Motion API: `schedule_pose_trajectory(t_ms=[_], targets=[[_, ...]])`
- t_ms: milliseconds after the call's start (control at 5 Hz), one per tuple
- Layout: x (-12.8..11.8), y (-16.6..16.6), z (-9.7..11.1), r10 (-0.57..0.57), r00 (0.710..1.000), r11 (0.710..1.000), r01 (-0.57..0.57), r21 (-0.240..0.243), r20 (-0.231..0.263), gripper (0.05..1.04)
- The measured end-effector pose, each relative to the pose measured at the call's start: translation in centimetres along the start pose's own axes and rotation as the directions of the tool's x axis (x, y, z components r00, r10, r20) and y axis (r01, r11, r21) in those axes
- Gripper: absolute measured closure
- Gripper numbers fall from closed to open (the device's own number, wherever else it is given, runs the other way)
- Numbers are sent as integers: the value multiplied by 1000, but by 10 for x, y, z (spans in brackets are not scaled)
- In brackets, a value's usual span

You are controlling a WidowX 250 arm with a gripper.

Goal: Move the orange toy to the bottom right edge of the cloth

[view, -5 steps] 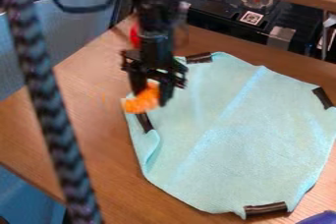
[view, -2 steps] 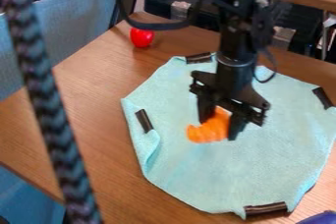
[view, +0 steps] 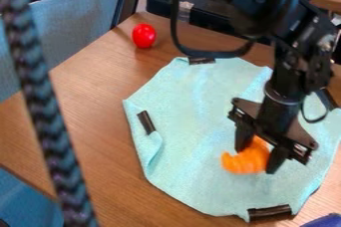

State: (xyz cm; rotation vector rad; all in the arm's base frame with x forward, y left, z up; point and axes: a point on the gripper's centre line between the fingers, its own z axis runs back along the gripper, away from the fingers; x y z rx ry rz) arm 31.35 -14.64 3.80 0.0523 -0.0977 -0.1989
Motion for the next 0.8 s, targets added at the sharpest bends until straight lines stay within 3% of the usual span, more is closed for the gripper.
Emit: schedule_pose_trajectory(t_ms=[200,400,600,800], targets=[[-2,-4,-11,-9,1000,1000,10,17,-13,385],[-2,-1,-12,-1,1000,1000,2,27,-18,117],[-2,13,-11,16,999,1000,-16,19,-42,81],[-6,30,26,24,999,998,-23,-61,21,82]])
